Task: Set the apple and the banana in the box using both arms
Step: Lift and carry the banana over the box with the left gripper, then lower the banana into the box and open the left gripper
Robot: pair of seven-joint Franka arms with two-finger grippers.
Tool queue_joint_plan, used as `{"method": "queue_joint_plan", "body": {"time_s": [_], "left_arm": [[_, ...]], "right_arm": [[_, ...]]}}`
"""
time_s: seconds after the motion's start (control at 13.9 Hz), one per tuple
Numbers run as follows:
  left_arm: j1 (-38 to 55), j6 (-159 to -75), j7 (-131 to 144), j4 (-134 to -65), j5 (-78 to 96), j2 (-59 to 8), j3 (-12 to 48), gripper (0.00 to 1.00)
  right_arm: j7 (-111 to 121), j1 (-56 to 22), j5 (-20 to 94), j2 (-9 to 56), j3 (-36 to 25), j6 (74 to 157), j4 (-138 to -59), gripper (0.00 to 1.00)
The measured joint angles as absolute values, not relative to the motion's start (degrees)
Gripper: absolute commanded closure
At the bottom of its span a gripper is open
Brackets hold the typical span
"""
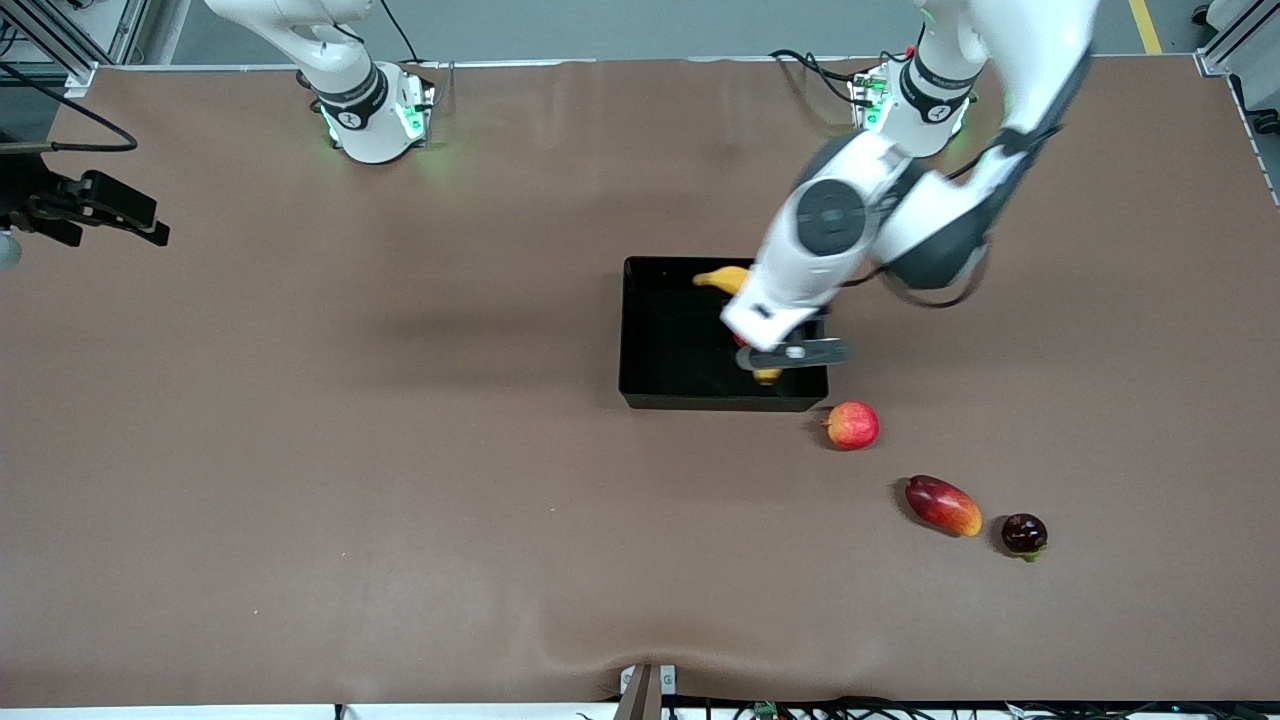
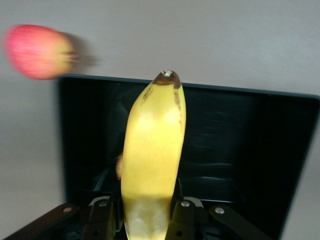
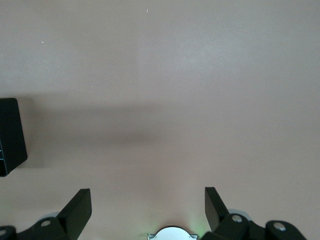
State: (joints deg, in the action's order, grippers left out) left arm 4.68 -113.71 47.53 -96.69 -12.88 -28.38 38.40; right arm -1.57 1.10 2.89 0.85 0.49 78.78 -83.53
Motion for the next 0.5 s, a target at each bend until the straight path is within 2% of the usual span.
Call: {"method": "queue_joint_plan", "body": {"time_s": [0.29, 0.5], "left_arm": [[10.31, -114.39, 49.57, -91.71, -20.15, -38.48, 37.74, 1.00], [12.91, -118.28, 51.14, -90.78, -21.24, -43.08, 36.60, 1.00]], "right_arm": [[-1.58, 1.10, 2.90, 0.85, 0.43, 78.78, -83.53, 0.00], [-1.58, 1.10, 2.90, 0.85, 0.42, 78.78, -83.54, 0.00]]}}
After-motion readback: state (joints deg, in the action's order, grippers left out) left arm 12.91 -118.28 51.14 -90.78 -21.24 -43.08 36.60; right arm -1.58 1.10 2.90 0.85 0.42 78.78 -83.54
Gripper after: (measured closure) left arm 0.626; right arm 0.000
